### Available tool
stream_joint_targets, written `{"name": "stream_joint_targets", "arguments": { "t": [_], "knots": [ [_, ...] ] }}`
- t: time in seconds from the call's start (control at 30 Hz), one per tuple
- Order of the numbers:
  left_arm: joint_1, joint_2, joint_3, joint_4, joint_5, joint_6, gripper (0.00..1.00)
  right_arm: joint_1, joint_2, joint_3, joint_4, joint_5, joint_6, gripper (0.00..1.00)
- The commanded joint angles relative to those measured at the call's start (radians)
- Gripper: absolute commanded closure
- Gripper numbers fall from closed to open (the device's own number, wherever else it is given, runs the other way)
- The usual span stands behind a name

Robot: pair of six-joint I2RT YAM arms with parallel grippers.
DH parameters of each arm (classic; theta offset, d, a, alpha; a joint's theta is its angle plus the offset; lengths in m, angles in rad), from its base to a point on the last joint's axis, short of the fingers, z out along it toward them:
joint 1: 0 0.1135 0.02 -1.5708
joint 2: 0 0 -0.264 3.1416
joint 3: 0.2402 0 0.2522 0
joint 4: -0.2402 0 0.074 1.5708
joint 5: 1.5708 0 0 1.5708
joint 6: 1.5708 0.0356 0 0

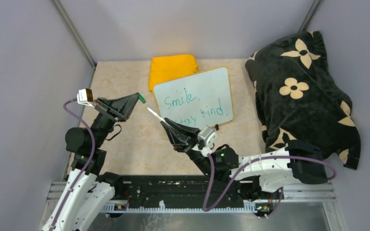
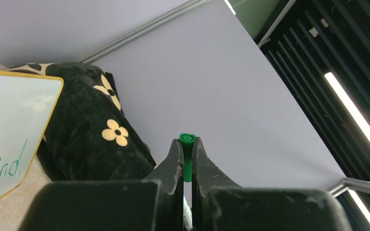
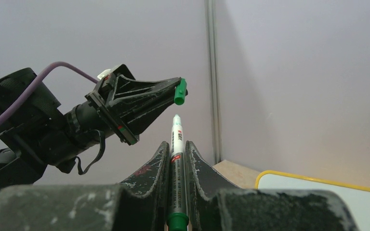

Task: Write a sentence on the whiteboard
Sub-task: Close the whiteboard marker at the center of the board.

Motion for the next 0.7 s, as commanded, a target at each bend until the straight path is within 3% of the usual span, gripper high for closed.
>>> {"name": "stream_joint_targets", "arguments": {
  "t": [0.0, 0.67],
  "knots": [
    [0.003, -0.002, 0.012, -0.019, 0.017, 0.009, 1.00, -0.006, 0.001, 0.045, 0.077, 0.010, 0.000, 1.00],
    [0.003, -0.009, 0.002, -0.022, 0.035, 0.007, 1.00, -0.005, 0.020, 0.061, 0.093, 0.026, -0.020, 1.00]
  ]
}}
